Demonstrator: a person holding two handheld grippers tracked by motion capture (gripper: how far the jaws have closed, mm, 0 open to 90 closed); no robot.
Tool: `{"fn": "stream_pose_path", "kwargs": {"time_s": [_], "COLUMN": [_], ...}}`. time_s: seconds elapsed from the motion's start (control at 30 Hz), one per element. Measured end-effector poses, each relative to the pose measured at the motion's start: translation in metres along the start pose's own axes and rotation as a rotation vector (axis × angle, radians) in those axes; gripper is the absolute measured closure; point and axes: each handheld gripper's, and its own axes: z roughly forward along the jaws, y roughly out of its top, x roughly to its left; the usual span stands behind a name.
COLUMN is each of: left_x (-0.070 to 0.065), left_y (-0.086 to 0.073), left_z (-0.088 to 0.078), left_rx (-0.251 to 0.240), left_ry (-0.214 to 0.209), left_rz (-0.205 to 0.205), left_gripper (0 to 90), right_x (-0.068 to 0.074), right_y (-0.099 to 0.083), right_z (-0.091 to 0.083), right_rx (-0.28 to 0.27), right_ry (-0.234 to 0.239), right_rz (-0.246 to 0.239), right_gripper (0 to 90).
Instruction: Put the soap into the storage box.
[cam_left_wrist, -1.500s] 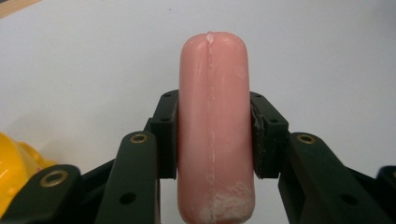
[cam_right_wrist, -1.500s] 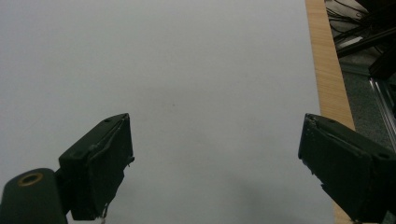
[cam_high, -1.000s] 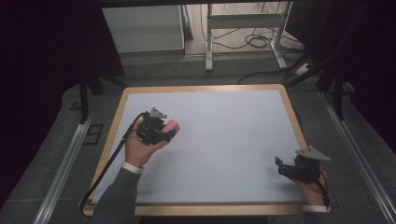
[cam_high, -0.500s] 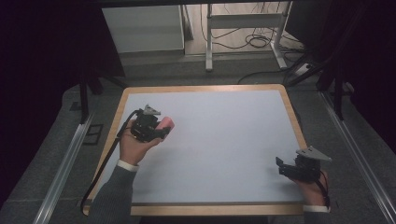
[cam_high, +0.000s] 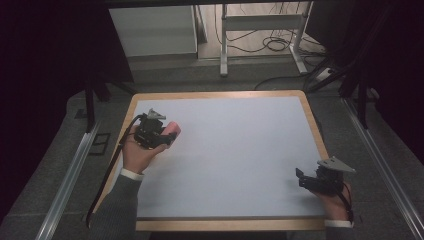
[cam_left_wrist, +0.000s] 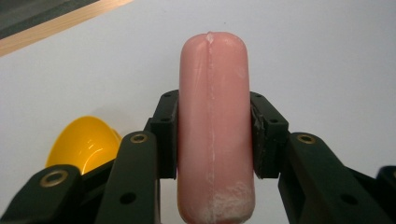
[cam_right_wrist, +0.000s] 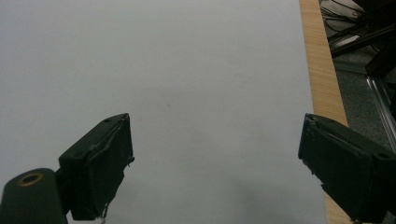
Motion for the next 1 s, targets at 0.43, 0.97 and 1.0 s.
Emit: {"fn": "stream_pose_path", "kwargs": {"time_s": [0.43, 0.97, 1.0], "left_x": [0.015, 0.032, 0.033], "left_y": [0.002, 0.004, 0.004], "left_z": [-0.003, -0.006, -0.006], "left_rx": [0.011, 0.019, 0.02], "left_ry": [0.034, 0.05, 0.052], "left_rz": [0.001, -0.021, -0.023], "left_gripper": [60.2, 60.2, 60.2], "right_x": [0.001, 0.0, 0.0], "right_y": [0.0, 0.0, 0.0], "right_z": [0.0, 0.0, 0.0], "right_rx": [0.001, 0.003, 0.004], "right_ry": [0.004, 0.001, 0.002], "right_rz": [-0.003, -0.002, -0.002], "right_gripper": [9.8, 9.8, 9.8]}}
